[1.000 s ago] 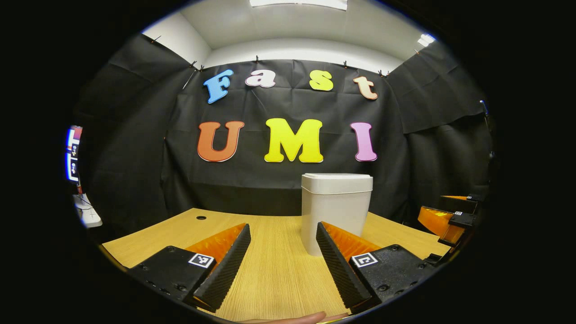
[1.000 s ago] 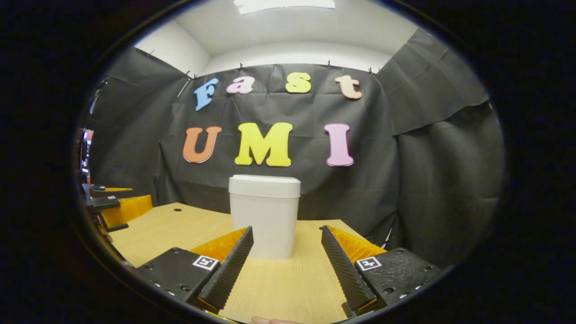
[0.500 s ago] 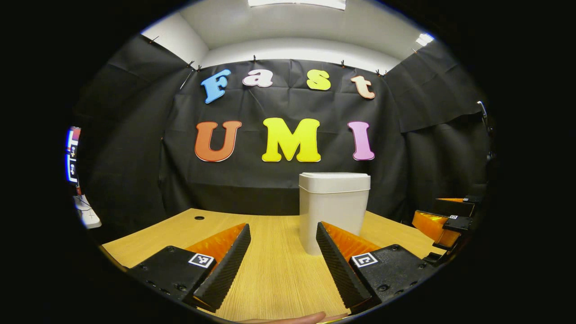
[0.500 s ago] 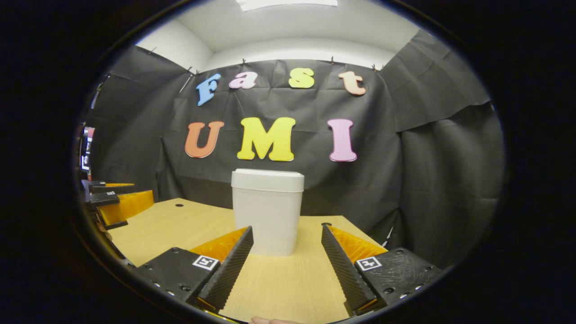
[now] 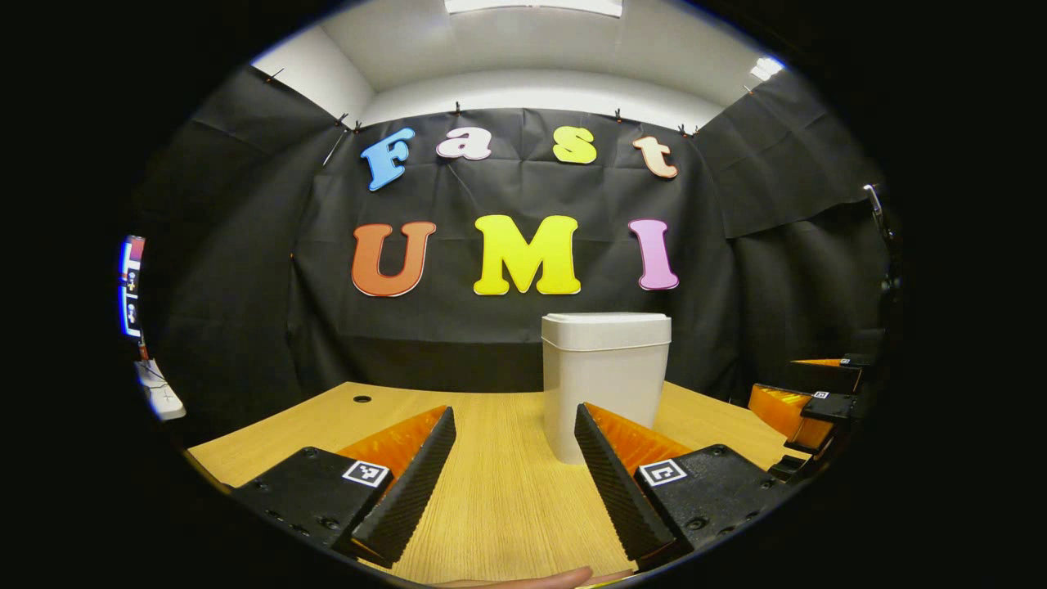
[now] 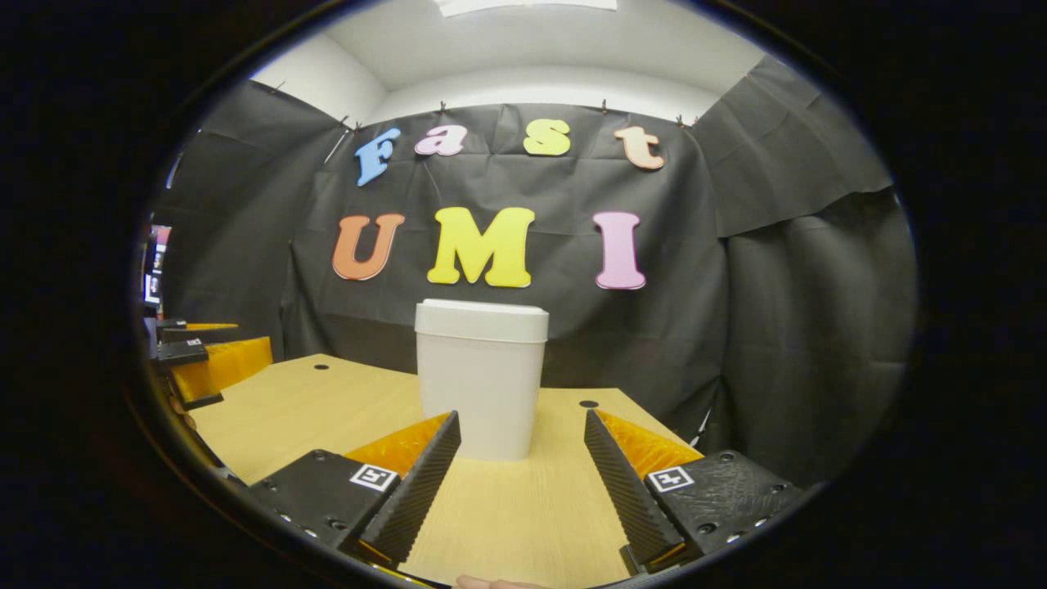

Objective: Press the lid of the desktop garbage bin to open it, pick up the crumpled paper on the desktop and throw it into the bin, then pick up the pop can on the desktop and drop it into the bin, and finally close the garbage bin lid.

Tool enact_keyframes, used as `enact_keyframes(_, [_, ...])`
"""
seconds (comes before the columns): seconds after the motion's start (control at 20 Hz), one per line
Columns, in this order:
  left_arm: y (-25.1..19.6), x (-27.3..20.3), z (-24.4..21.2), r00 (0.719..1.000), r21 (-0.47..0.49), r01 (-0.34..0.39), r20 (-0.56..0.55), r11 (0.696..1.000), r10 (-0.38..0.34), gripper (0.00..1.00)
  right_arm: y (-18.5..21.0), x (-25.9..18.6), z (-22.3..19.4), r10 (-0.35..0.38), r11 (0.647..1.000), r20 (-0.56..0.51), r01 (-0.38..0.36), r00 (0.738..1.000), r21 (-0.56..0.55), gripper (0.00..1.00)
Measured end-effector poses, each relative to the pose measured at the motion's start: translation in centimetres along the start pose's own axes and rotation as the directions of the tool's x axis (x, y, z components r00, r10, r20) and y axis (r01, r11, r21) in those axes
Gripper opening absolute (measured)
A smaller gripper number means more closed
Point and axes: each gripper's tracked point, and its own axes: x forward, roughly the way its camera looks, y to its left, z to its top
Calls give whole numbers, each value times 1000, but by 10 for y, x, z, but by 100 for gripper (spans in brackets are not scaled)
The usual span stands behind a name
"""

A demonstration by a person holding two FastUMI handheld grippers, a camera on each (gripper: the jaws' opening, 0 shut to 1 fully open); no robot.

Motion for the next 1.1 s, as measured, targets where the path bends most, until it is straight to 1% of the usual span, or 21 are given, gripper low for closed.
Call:
enact_keyframes(0.25, [2,0,0,1000,5,-8,-3,1000,8,95,2,1,3,-2,1000,-6,2,1000,-13,96])
enact_keyframes(0.35, [3,-1,3,1000,11,-14,4,1000,14,95,2,-1,9,-4,1000,2,4,1000,-17,94])
enact_keyframes(0.4, [4,-2,5,1000,13,-15,7,1000,15,95,2,-1,12,-8,1000,12,8,1000,-20,95])
enact_keyframes(0.5, [4,-2,5,1000,10,-19,10,1000,19,95,0,-1,13,-19,1000,27,19,999,-23,96])
enact_keyframes(0.55, [2,-2,4,1000,8,-16,8,1000,16,95,1,-1,10,-16,1000,28,17,999,-23,98])
enact_keyframes(0.65, [-4,-5,6,1000,28,-11,12,1000,10,95,3,1,8,-9,1000,29,10,1000,-22,98])
enact_keyframes(0.7, [-4,-4,6,1000,43,-18,19,999,17,95,2,3,8,-9,1000,31,9,999,-18,95])
enact_keyframes(0.75, [-3,-4,6,999,56,-29,19,998,28,95,3,5,6,-5,1000,26,5,1000,-15,98])
enact_keyframes(0.8, [-4,-6,4,999,57,-35,21,998,33,95,5,6,4,4,1000,18,-4,1000,-15,98])
enact_keyframes(0.95, [-13,-6,7,999,30,-34,38,999,33,95,4,4,5,14,1000,22,-14,1000,-6,95])
enact_keyframes(1.0, [-17,-5,3,999,21,-26,31,999,25,95,3,3,5,15,1000,27,-15,1000,-3,98])
enact_keyframes(1.05, [-21,-5,1,1000,20,-18,24,1000,18,95,3,2,4,17,1000,30,-17,999,-2,95])
enact_keyframes(1.1, [-17,-5,0,999,18,-34,21,999,34,95,3,2,3,18,1000,30,-18,999,-8,95])
